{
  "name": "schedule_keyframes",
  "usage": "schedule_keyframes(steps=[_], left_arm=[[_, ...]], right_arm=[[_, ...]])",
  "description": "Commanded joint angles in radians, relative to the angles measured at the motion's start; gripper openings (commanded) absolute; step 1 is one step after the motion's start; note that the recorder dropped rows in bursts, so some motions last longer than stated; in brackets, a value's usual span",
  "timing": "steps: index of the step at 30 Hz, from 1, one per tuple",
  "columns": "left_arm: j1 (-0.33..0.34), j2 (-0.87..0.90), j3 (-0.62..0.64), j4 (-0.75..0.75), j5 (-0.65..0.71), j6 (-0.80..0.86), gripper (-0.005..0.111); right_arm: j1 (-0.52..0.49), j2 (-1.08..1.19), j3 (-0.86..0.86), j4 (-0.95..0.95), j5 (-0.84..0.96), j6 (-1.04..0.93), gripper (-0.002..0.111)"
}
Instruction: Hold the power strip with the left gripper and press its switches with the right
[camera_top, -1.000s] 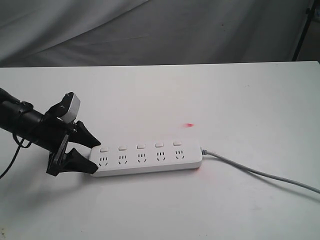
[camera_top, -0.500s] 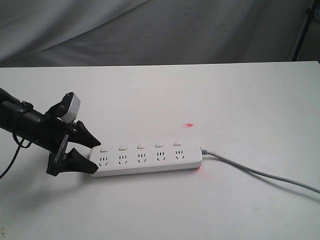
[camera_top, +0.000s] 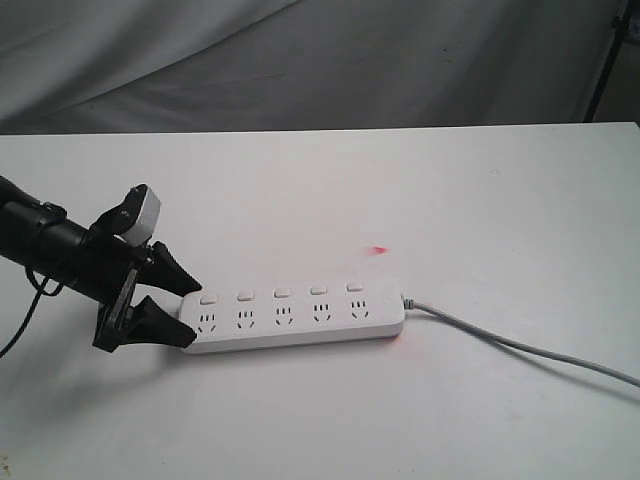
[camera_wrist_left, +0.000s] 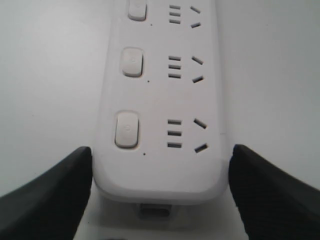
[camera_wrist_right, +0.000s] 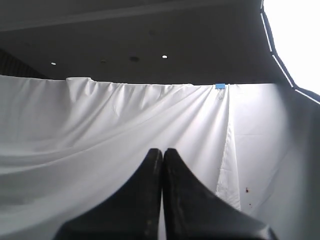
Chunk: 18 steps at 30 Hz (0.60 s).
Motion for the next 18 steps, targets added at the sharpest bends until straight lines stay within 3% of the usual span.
schedule_keyframes(steps=[1, 8, 12, 14, 18], left_arm=[[-0.008, 0.027, 0.012, 0.075, -0.055, -0.003, 0.048], [-0.008, 0.027, 0.012, 0.075, -0.055, -0.003, 0.048], [-0.008, 0.027, 0.012, 0.075, -0.055, -0.003, 0.048], [-0.008, 0.027, 0.012, 0.075, -0.055, -0.003, 0.048], [-0.008, 0.027, 0.012, 0.075, -0.055, -0.003, 0.048]], right_arm=[[-0.005, -0.005, 0.004, -0.007, -0.016, 0.033, 0.0], [-0.005, -0.005, 0.004, -0.007, -0.083, 0.369, 0.0], [-0.005, -0.005, 0.004, -0.02, -0.073, 0.395, 0.0], [-0.005, -0.005, -0.015, -0.022, -0.016, 0.395, 0.0], [-0.005, -0.005, -0.168, -0.006, 0.267, 0.397, 0.0]])
